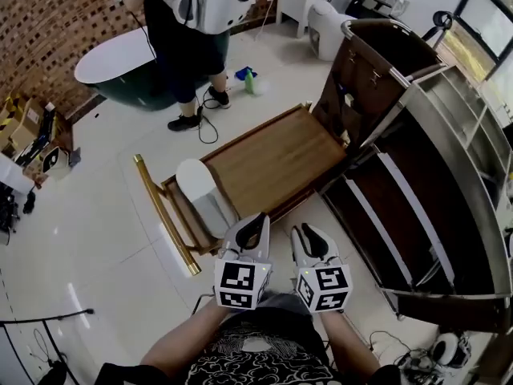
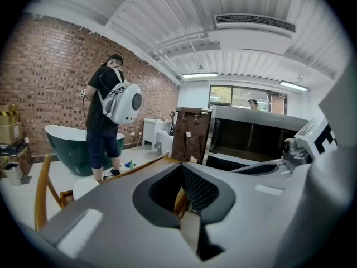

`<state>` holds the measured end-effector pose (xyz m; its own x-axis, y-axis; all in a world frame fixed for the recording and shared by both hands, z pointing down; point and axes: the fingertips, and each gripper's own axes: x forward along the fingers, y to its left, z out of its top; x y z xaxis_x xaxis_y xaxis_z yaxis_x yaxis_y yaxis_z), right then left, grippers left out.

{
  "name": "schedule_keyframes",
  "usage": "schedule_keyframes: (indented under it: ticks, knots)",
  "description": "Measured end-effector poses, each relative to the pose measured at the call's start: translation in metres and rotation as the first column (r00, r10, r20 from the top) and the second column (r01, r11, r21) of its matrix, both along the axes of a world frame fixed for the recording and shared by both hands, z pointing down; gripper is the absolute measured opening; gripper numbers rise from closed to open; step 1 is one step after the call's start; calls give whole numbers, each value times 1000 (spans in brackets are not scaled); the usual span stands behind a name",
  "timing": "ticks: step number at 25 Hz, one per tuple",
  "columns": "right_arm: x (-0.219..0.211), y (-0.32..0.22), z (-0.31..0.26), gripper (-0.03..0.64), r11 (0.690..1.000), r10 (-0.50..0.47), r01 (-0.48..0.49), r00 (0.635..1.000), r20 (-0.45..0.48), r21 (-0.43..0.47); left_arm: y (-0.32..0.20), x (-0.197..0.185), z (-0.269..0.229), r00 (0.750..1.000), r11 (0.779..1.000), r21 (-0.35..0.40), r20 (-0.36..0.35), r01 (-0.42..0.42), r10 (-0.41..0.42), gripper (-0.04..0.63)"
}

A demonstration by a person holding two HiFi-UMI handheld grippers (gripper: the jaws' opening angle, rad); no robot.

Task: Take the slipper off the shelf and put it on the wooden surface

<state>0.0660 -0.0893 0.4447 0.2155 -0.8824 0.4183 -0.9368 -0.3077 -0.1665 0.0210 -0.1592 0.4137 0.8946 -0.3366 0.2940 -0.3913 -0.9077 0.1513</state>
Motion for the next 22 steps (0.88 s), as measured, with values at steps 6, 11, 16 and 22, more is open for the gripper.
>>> schedule_keyframes:
  ticks: [6,11,16,22]
  knots:
    - [40,70,-32,71,976,216,-215,975,-47,35,65,43,-5,985,986,-25,-42,-168,167,5]
    - [52,139,-57,71,927,373,-367,924,-85,84,130,60,-16,952,953,-16,-63,-301,300,5]
    - [38,215,-67,69,865,499,-488,861,-99,112,205,58,-24,905,907,-10,-65,-421,420,5]
    - [14,275,-69,62,804,590,-576,803,-83,145,278,45,-29,839,840,26,-48,-542,542,5]
